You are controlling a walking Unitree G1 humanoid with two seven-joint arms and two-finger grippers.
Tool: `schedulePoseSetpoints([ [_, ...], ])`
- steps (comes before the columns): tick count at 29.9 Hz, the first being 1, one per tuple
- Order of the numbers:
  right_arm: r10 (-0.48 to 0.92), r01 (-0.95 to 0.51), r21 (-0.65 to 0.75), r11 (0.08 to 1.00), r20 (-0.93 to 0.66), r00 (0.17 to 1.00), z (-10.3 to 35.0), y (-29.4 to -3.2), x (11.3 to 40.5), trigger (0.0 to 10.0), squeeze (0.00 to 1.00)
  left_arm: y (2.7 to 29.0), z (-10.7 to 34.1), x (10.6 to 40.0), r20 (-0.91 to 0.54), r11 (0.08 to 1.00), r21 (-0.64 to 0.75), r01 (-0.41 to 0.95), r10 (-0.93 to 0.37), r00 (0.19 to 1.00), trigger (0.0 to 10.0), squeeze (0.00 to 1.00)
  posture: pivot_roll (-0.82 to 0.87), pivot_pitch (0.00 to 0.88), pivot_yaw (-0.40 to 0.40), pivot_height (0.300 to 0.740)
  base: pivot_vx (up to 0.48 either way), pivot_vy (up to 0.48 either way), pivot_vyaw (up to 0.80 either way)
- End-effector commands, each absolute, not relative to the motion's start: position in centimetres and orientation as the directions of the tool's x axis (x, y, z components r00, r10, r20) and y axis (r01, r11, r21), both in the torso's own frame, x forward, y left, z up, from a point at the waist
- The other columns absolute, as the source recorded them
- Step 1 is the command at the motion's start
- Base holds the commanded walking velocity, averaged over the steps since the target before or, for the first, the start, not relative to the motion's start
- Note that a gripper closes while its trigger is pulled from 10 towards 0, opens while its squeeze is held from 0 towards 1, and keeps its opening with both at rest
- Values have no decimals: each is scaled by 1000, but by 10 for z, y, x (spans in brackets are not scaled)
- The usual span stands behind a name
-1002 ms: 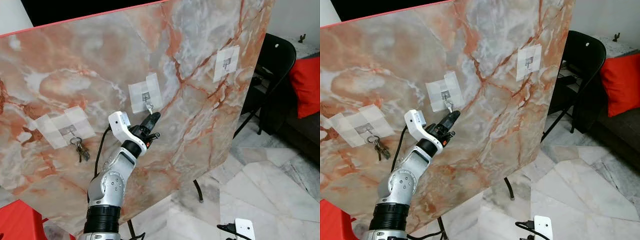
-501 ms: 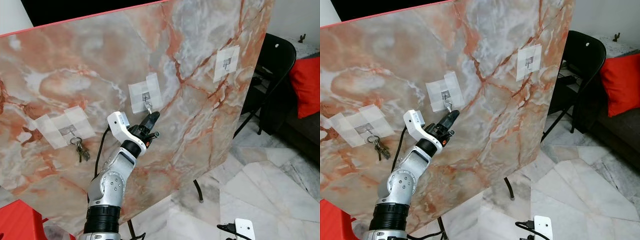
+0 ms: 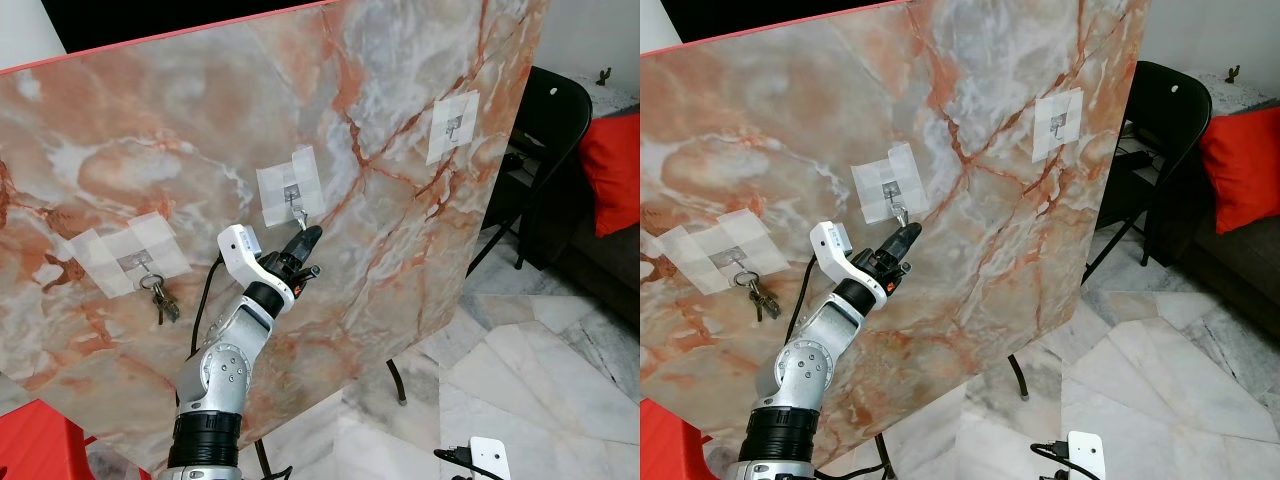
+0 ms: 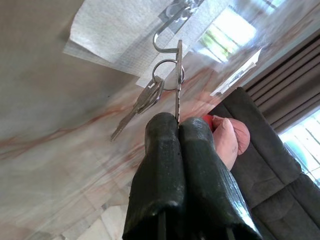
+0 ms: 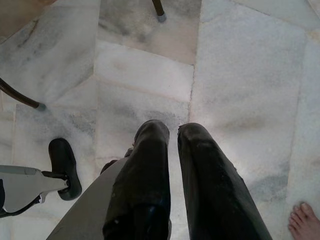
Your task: Hang keys on a hook
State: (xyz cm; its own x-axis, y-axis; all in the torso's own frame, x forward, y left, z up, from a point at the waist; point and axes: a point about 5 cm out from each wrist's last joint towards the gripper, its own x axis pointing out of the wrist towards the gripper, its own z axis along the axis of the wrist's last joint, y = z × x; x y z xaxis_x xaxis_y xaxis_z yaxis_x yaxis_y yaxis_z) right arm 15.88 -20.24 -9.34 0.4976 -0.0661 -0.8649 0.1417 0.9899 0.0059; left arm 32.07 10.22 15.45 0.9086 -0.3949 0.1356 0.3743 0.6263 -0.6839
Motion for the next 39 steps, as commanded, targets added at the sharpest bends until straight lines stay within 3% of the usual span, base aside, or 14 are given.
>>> schedulePoseSetpoints([
  [1, -60, 141, 12, 990, -867, 495, -94, -201, 158, 10000, 0, 101, 148, 319, 107, 623, -693, 362, -407, 907, 10000, 0, -55, 0, 35, 734, 0, 0, 0],
  [36, -60, 141, 12, 990, -866, 496, -94, -201, 159, 10000, 0, 103, 150, 321, 115, 614, -708, 349, -387, 915, 10000, 0, -57, 0, 34, 734, 0, 0, 0],
  [39, -60, 140, 11, 990, -866, 496, -94, -201, 159, 10000, 0, 105, 147, 323, 93, 665, -664, 341, -378, 921, 10000, 0, -57, 0, 35, 734, 0, 0, 0],
])
